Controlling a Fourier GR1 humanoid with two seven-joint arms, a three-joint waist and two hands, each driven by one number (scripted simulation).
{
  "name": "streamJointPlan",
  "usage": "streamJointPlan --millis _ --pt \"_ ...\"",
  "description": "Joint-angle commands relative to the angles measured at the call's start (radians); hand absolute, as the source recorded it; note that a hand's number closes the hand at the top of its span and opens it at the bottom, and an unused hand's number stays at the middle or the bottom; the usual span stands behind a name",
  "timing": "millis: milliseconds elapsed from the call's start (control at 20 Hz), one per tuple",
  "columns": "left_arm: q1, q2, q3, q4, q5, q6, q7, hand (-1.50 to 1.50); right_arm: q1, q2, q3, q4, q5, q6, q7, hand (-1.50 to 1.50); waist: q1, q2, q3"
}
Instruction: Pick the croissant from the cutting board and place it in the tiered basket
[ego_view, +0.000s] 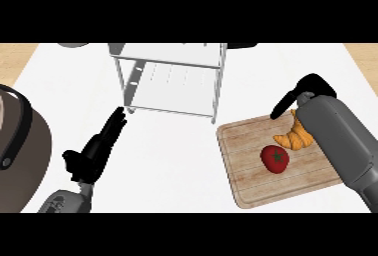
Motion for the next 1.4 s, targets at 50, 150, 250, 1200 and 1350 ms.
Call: streamJointPlan --millis 50,150,250,1200,1350 --pt "0.027 -0.011 -0.011 -0.025 -0.007 0.0 0.006 0.0 0.044 -0.007 -0.031 -0.052 0.017 -0.017 0.248 -1.5 -0.001 -0.004 -0.001" --pt "-0.021 -0.006 0.022 0.033 0.004 -0.014 -0.002 0.0 0.067 0.054 -0.031 -0.036 0.038 -0.052 0.248 -1.5 -0.002 0.001 -0.001" --pt "0.023 -0.029 -0.007 0.018 -0.017 0.002 -0.021 0.0 0.103 0.032 -0.042 -0.065 0.046 -0.044 0.248 -1.5 -0.002 -0.001 -0.001" --pt "-0.064 -0.048 0.019 -0.023 -0.05 -0.009 0.086 0.0 0.263 0.057 -0.17 -0.165 0.234 -0.162 0.026 1.5 0.025 0.012 0.001" --pt "-0.002 -0.05 0.027 -0.033 -0.068 -0.015 0.02 0.0 0.298 0.076 -0.17 -0.233 0.279 -0.144 0.059 1.5 0.025 0.009 0.001"
